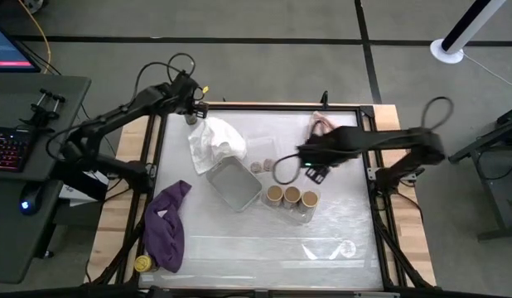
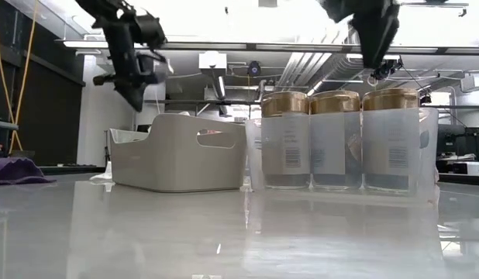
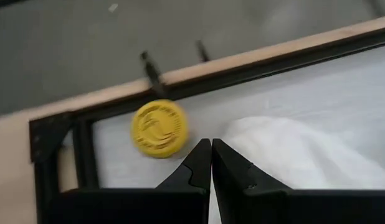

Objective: Sort spices by type
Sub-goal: Put the top yellow seasoning bottle into the gray bin

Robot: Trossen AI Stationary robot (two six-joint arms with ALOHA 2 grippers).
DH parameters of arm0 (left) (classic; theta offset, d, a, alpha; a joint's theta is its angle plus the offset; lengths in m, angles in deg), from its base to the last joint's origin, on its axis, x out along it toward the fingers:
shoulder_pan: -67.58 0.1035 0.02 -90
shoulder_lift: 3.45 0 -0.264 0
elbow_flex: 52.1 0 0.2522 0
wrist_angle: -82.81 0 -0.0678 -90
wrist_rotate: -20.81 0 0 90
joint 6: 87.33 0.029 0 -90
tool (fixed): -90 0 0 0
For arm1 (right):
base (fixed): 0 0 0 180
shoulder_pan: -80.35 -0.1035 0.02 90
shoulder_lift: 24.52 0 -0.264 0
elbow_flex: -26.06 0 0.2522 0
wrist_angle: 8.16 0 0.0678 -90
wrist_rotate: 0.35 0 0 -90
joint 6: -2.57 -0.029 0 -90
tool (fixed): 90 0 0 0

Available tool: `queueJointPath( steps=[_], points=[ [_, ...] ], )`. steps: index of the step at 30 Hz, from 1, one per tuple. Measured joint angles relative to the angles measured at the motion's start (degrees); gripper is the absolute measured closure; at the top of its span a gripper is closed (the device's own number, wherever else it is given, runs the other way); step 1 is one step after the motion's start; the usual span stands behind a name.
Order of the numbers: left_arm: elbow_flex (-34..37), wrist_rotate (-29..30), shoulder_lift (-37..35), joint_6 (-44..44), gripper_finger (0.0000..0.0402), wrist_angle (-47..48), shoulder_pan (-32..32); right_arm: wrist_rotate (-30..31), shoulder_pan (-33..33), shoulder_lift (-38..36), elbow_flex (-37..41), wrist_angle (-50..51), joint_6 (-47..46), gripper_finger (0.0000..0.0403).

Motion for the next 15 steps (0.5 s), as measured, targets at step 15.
queueJointPath(
  steps=[15],
  points=[
    [0.04, 1.90, 4.66, -8.44, 0.0362, -2.69, 5.19, 1.62, -1.60, -12.07, 2.54, -2.44, -10.18, 0.0153]
  ],
)
